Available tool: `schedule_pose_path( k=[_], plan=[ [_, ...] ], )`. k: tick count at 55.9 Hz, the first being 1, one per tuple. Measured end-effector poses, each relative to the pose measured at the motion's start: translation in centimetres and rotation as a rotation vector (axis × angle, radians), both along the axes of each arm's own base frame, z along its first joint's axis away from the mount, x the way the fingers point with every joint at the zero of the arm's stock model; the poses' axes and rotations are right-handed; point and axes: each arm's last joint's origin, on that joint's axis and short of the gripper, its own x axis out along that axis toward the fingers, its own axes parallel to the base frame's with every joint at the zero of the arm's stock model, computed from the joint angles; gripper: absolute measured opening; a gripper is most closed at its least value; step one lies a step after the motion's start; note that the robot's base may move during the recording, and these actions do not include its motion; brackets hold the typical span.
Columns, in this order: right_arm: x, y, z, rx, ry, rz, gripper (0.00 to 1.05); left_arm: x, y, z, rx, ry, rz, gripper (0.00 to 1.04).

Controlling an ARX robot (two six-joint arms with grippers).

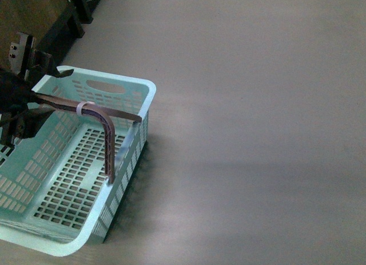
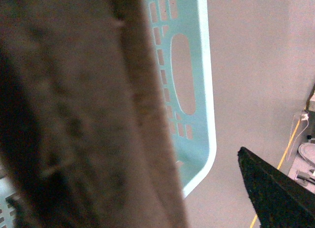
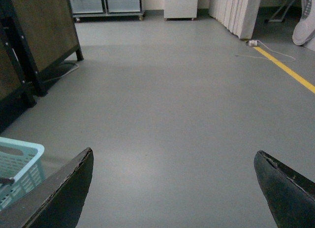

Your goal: Pick lemon and mango into basket

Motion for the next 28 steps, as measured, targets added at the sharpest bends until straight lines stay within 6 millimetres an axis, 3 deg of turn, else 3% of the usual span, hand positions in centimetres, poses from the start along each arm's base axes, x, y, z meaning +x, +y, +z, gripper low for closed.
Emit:
schedule_pose_path(
  k=[5,17,28],
  plan=[
    [0.0,0.0,0.0,0.000,0.000,0.000,0.96,0.3,-0.4,0.0,-0.016,-0.005,-0.003,0.53],
    [0.0,0.0,0.0,0.000,0.000,0.000,0.96,0.2,-0.9,0.0,-0.081,0.016,0.047,0.07],
    [0.0,0.0,0.0,0.000,0.000,0.000,0.96,-1.9,-1.1,3.0,-0.088,-0.003,0.072,0.05]
  ],
)
